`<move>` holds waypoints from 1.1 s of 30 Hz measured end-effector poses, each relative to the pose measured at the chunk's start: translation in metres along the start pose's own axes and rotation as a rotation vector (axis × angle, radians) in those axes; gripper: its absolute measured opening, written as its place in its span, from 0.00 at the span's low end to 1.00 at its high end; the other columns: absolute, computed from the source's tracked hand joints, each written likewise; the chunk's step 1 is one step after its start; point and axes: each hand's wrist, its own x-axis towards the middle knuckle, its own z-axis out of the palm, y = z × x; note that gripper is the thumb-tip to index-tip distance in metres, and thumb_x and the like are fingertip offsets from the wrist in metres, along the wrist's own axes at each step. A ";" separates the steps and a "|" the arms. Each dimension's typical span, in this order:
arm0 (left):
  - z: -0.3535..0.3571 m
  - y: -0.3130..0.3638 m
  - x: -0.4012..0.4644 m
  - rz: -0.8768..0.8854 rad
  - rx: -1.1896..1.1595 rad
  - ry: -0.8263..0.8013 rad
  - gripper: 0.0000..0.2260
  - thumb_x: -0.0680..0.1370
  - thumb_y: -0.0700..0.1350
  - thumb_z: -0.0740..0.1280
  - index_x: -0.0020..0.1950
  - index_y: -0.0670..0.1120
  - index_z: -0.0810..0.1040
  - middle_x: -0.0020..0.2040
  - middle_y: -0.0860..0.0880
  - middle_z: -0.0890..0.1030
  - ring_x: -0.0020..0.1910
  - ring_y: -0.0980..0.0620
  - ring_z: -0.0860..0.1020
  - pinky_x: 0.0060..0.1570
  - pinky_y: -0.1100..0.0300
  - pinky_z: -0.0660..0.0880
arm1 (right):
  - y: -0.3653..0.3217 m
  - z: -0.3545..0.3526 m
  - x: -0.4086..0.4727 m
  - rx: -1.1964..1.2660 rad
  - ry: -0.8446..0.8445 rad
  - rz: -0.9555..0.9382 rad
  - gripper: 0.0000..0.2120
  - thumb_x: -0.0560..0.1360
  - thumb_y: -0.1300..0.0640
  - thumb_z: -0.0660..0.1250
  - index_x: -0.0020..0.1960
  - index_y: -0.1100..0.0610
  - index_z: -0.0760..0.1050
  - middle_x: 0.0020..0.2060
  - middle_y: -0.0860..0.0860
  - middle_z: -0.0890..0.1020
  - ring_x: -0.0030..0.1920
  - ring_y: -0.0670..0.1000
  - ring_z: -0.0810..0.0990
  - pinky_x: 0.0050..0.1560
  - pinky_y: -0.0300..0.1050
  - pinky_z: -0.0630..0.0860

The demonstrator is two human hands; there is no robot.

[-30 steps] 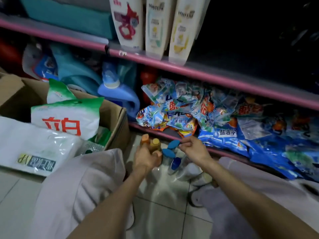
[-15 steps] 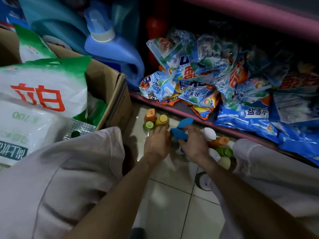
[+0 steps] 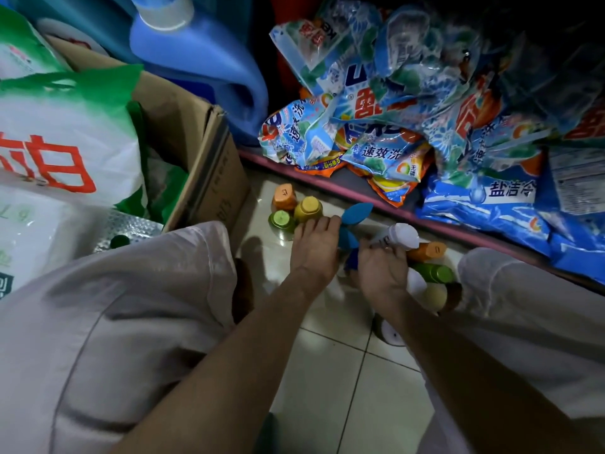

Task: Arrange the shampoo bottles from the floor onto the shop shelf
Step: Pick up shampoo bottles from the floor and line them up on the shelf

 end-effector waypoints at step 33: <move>-0.122 0.040 -0.112 -0.011 -1.285 -0.400 0.11 0.69 0.55 0.74 0.45 0.50 0.84 0.45 0.46 0.85 0.42 0.49 0.82 0.45 0.56 0.80 | 0.054 -0.154 -0.118 1.624 -0.030 -0.076 0.14 0.74 0.42 0.66 0.46 0.51 0.81 0.46 0.49 0.86 0.45 0.46 0.85 0.47 0.41 0.79</move>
